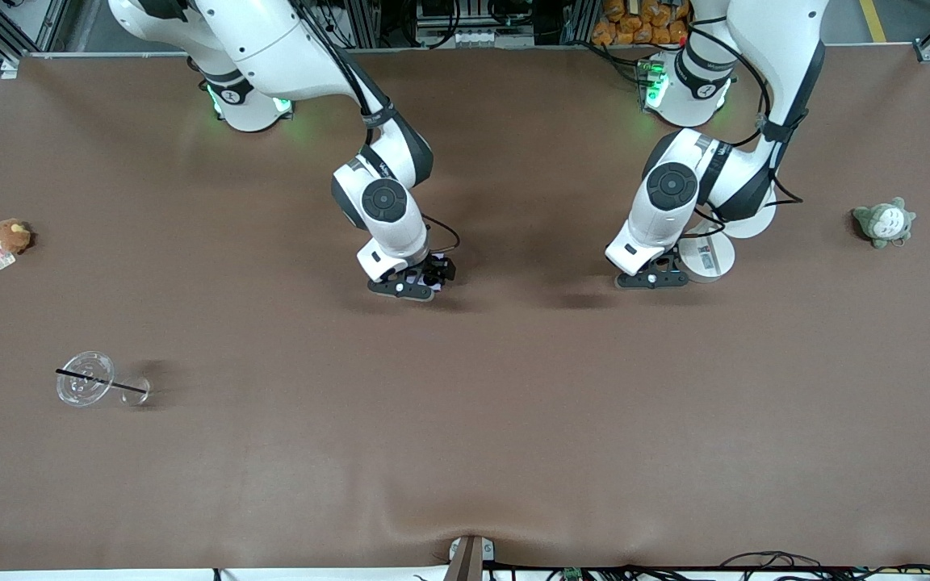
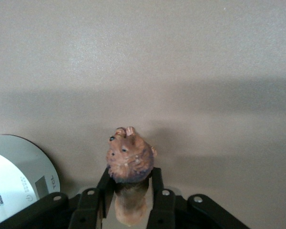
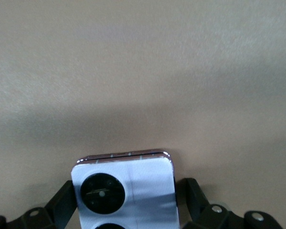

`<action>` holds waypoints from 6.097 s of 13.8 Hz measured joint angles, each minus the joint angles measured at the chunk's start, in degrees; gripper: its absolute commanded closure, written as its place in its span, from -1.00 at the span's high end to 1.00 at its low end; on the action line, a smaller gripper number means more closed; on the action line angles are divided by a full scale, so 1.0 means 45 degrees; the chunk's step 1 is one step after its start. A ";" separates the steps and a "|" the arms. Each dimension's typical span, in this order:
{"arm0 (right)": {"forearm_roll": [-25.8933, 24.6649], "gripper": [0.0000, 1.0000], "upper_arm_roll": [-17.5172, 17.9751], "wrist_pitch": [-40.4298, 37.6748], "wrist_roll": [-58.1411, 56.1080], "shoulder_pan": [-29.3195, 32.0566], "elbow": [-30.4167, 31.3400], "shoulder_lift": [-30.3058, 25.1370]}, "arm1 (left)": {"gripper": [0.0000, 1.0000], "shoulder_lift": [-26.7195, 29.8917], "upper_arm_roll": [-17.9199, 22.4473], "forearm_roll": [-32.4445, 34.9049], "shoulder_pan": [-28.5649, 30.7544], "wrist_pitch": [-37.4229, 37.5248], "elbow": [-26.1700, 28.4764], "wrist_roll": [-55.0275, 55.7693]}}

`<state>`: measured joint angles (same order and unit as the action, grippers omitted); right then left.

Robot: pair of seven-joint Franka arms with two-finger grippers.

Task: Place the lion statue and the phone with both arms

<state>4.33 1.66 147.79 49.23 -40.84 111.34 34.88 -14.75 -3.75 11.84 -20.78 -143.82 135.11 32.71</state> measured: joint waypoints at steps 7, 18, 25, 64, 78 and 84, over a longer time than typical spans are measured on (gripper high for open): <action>-0.0043 -0.79 -0.0179 -0.0145 0.0331 -0.0265 -0.0106 -0.0051 | 1.00 0.0373 0.0004 0.0000 0.0317 0.0148 -0.0277 0.0009; -0.0201 -0.78 -0.3589 -0.2546 -0.4769 0.1591 -0.0862 -0.1994 | 1.00 0.1646 0.0005 -0.0049 0.1389 0.6211 -0.5400 -0.0632; -0.0197 -0.77 -0.3627 -0.1669 -0.8786 0.4336 -0.1732 -0.0797 | 1.00 0.2083 0.0060 -0.2050 0.3062 0.8300 -0.8234 -0.1307; -0.0506 1.00 -0.3460 -0.1475 -1.0985 0.6129 -0.2537 -0.0164 | 1.00 0.3126 -0.0958 -0.2894 0.5610 1.2449 -1.1336 -0.8024; -0.0488 1.00 -0.3531 -0.9901 -1.3194 0.7672 -0.2600 -0.7084 | 1.00 0.3051 -0.0704 -0.3169 0.5537 1.2489 -1.1283 -0.8148; -0.0486 1.00 -0.1344 -1.2864 -1.3325 0.9536 -0.3766 -0.8343 | 1.00 0.3084 0.0446 -0.3169 0.4567 1.2594 -1.1284 -0.8105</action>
<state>2.14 -4.39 89.90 -10.73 2.07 94.39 -2.66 -0.87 -1.74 -2.42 -0.23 -87.14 84.34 -3.76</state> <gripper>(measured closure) 0.000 0.000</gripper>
